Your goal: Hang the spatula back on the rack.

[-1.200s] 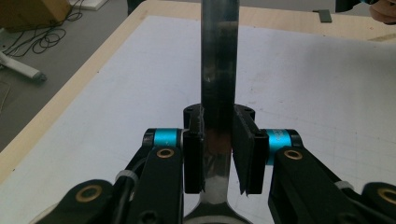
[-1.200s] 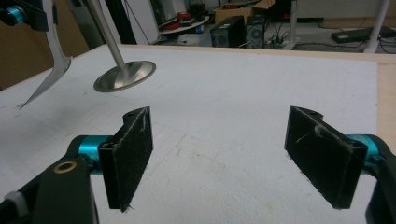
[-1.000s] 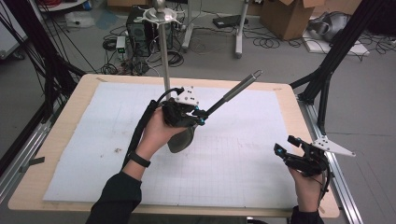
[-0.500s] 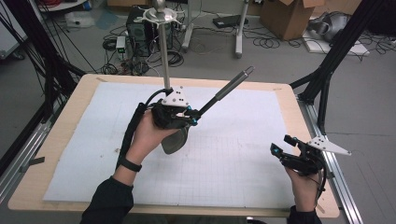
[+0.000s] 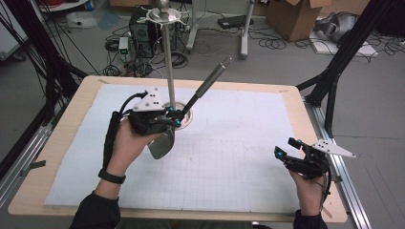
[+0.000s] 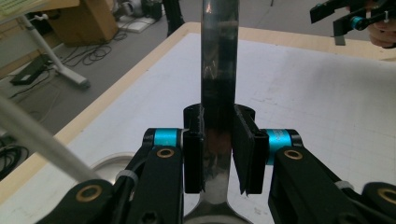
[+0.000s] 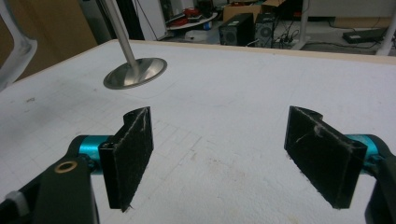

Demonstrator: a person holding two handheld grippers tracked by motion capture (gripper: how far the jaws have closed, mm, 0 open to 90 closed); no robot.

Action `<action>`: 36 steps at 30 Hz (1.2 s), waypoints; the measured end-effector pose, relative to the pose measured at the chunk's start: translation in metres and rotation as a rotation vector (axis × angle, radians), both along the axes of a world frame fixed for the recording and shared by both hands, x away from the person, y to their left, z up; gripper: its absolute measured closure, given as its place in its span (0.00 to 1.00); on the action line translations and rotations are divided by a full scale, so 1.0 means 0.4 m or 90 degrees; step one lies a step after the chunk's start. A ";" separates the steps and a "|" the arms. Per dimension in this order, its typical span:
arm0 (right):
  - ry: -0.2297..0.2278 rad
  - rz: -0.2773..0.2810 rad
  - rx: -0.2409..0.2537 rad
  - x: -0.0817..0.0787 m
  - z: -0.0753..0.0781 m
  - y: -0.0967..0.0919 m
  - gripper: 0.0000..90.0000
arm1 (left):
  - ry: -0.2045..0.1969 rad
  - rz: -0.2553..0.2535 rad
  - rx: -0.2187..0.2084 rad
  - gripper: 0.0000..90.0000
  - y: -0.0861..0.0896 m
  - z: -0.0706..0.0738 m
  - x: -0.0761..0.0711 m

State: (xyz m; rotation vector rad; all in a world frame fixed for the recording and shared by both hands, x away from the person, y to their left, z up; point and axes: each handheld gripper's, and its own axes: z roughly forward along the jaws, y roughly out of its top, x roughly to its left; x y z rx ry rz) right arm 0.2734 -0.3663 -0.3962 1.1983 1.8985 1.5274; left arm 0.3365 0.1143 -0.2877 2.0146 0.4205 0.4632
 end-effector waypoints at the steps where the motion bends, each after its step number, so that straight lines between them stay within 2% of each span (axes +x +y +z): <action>1: 0.000 0.000 0.000 0.000 0.000 0.000 0.25 | -0.003 0.009 -0.002 0.83 0.012 0.002 -0.003; 4: 0.003 0.001 0.000 0.001 -0.001 0.002 0.25 | -0.009 0.028 -0.020 0.83 0.046 0.006 -0.011; 9: 0.003 0.002 0.000 0.004 -0.002 0.005 0.25 | -0.017 0.055 -0.029 0.83 0.096 0.014 -0.021; 12: 0.004 0.002 0.001 0.005 -0.003 0.008 0.25 | -0.024 0.075 -0.046 0.83 0.124 0.019 -0.028; 15: 0.002 0.003 -0.002 0.007 -0.003 0.010 0.25 | -0.028 0.085 -0.052 0.83 0.148 0.025 -0.032; 29: 0.007 0.009 -0.003 0.011 -0.006 0.018 0.25 | -0.044 0.149 -0.076 0.83 0.215 0.026 -0.036; 36: 0.010 0.011 -0.004 0.013 -0.007 0.020 0.25 | -0.045 0.178 -0.073 0.83 0.228 0.022 -0.027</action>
